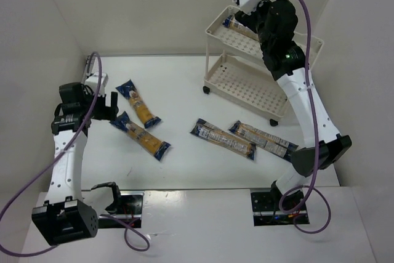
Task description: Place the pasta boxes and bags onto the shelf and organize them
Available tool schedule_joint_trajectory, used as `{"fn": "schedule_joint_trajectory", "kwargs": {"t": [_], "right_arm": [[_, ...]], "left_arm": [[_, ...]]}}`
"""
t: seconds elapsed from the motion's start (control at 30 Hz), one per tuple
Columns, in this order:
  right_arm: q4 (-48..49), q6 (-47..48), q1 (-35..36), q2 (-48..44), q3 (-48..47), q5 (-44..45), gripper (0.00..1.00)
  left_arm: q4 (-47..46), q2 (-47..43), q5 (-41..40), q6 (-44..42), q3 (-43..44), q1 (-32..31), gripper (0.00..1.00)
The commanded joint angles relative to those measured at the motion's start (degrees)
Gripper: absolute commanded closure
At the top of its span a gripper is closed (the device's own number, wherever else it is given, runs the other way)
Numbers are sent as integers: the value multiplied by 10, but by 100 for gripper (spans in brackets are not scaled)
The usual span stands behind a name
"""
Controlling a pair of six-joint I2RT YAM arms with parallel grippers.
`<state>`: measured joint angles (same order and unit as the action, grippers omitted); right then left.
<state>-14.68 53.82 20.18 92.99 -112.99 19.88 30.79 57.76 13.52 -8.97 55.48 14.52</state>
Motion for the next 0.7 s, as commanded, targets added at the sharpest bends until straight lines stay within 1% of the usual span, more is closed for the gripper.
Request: {"fn": "schedule_joint_trajectory", "kwargs": {"t": [0.0, 0.07, 0.1, 0.13, 0.17, 0.2, 0.23, 0.27, 0.3, 0.33, 0.37, 0.4, 0.43, 0.47, 0.5, 0.6, 0.67], "right_arm": [[1, -55, -3, -23, 0, -17, 13], [-13, -93, -3, -18, -30, -23, 11], [-13, -135, -3, -18, -40, -32, 11], [-18, -158, -3, -18, -47, -32, 9], [-26, -177, -3, -18, -52, -43, 9], [-33, -210, -3, -23, -52, -61, 8], [-41, -223, -3, -28, -52, -70, 8], [-62, -236, -3, -28, -52, -81, 8], [-72, -245, -3, -34, -44, -106, 8], [-82, -252, -3, -45, -34, -119, 8], [-88, -260, -3, -51, -3, -129, 8], [-95, -265, -3, -59, 14, -136, 8], [-100, -270, -3, -73, 29, -150, 8], [-100, -270, -3, -82, 63, -156, 7], [-105, -270, -3, -90, 81, -162, 7], [-105, -264, -3, -122, 147, -172, 7], [-105, -264, -3, -130, 180, -184, 7]], "left_arm": [[17, 21, -32, -143, 52, -36, 0], [35, 28, -11, -209, 57, -71, 0], [42, 28, -11, -239, 57, -85, 0], [42, 28, -20, -267, 57, -100, 0], [42, 28, -30, -328, 57, -118, 0], [42, 28, -45, -363, 50, -160, 0], [42, 28, -59, -395, 50, -182, 0], [32, 28, -87, -458, 41, -202, 0], [24, 37, -98, -493, 35, -238, 0], [24, 44, -108, -530, 18, -255, 0], [24, 59, -144, -569, 2, -272, 0], [18, 59, -167, -648, -21, -287, 0], [5, 59, -186, -688, -48, -315, 0], [5, 49, -198, -727, -105, -324, 0], [0, 37, -204, -804, -131, -324, 0], [-11, -8, -193, -910, -198, -329, 0], [-11, 2, -193, -922, -204, -329, 0]]}}
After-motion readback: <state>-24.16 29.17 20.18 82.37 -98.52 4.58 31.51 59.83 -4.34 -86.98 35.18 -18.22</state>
